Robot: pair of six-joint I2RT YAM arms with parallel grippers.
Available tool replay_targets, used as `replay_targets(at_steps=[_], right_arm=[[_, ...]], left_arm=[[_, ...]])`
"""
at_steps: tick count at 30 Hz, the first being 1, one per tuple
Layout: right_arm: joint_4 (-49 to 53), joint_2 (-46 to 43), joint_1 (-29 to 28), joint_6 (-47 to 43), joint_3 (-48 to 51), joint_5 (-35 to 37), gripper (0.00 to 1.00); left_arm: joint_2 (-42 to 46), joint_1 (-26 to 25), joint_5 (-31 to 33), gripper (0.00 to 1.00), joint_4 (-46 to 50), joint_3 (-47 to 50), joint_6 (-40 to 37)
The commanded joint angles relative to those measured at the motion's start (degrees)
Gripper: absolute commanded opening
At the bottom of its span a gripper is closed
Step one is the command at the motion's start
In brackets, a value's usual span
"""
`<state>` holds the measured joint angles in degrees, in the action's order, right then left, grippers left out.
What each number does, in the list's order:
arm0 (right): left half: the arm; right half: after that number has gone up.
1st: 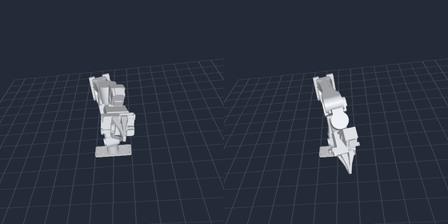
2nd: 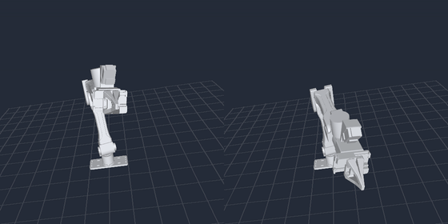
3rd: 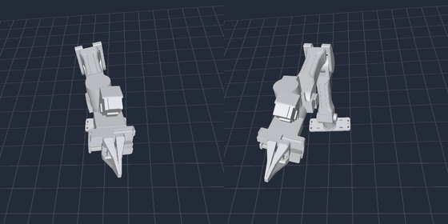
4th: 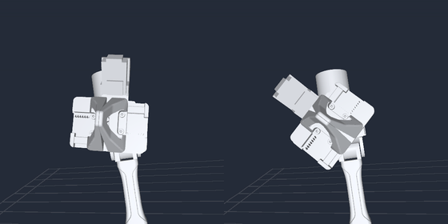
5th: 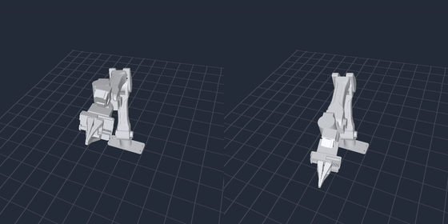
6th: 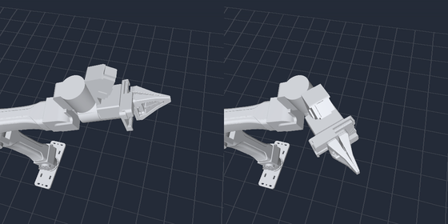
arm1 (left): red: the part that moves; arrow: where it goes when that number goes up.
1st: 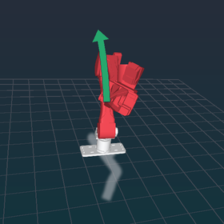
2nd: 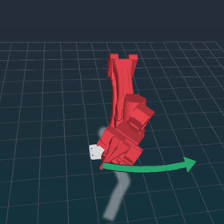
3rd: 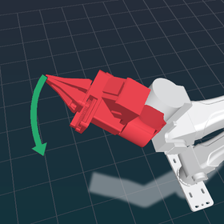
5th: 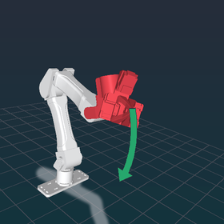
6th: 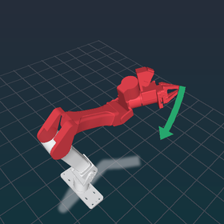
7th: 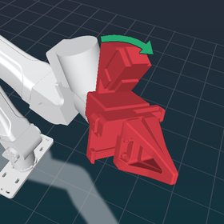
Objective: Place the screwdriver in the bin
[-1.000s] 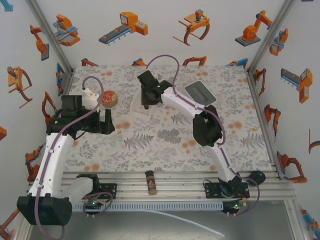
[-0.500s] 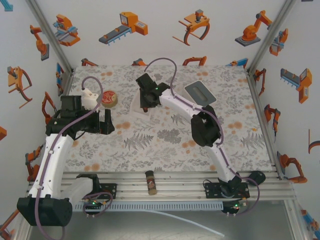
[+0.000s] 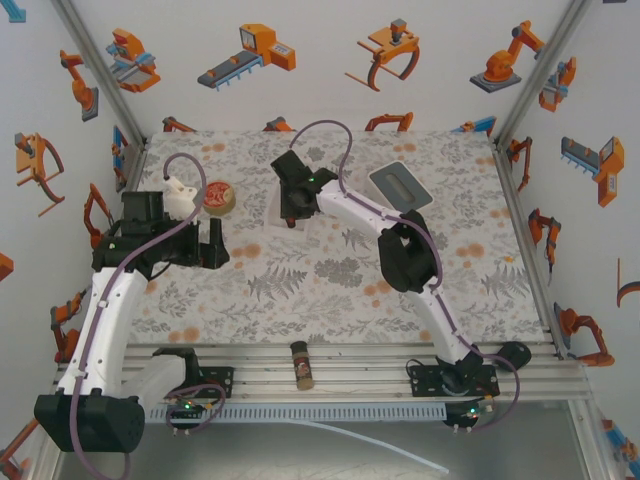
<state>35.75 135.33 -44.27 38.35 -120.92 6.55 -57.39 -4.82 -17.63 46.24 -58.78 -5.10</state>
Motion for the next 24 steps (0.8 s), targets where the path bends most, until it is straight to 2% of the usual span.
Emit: replay_targets(at_steps=[1,24], right_arm=[[0.6,-0.3,-0.6,1.9,-0.1,2.0,0.19],[2.2,3.1,-0.7,2.6,-2.4,1.9,0.3]], left_arm=[[0.7,0.3,-1.0,0.97,-0.5,0.5,0.7],[0.8,0.4,-0.9,0.97,-0.9,0.7,0.7]])
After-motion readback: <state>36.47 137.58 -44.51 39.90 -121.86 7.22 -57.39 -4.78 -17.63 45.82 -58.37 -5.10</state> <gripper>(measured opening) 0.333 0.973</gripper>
